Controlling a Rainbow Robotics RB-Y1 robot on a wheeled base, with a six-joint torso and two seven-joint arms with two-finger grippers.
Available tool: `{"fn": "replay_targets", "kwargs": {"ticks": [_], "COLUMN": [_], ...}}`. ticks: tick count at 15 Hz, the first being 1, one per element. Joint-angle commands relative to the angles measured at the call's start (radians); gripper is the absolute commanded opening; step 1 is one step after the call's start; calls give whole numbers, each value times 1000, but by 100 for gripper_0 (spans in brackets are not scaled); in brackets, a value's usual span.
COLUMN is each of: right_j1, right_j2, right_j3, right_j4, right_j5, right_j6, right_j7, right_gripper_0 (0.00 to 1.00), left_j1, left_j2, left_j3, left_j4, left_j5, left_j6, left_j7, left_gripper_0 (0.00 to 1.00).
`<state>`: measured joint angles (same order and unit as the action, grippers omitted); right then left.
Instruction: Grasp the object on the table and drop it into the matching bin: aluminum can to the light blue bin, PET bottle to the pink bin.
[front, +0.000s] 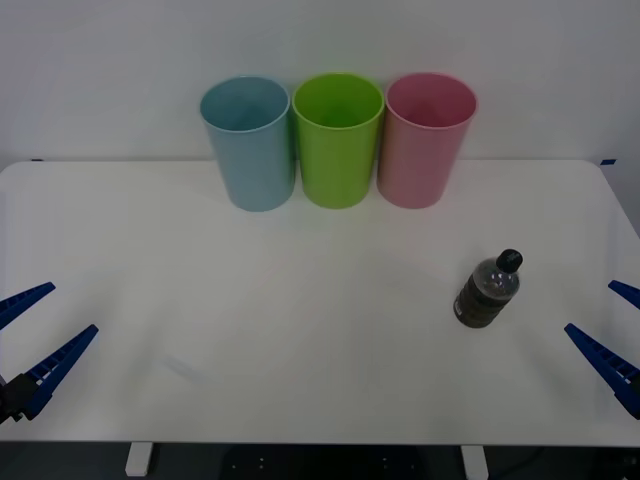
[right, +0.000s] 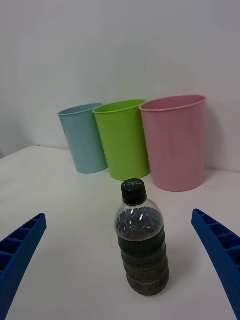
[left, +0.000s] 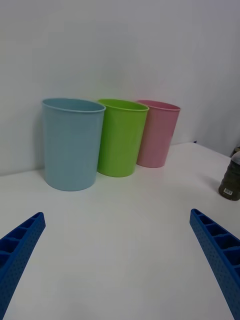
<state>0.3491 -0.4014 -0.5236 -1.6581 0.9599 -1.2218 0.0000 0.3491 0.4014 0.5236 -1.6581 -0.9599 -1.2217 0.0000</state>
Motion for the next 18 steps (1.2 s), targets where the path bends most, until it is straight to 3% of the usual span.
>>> {"fn": "replay_targets", "kwargs": {"ticks": [1,10,14,18], "right_j1": [0,44,65,73], "right_j2": [0,3,4,4], "right_j3": [0,30,71,119], "right_j4": [0,-5,-5,-5], "right_j5": [0,16,43,56], "right_j6": [0,39,120,191], "right_j7": [0,28,201,276], "right_gripper_0": [100,100,100,100], "left_j1": [0,0,0,0], "left_j2": [0,0,0,0], "left_j3": [0,0,0,0], "left_j4": [0,0,0,0], "left_j5": [0,0,0,0], "left_j6": [0,0,0,0], "left_j7": [0,0,0,0], "left_gripper_0": [100,100,100,100]}}
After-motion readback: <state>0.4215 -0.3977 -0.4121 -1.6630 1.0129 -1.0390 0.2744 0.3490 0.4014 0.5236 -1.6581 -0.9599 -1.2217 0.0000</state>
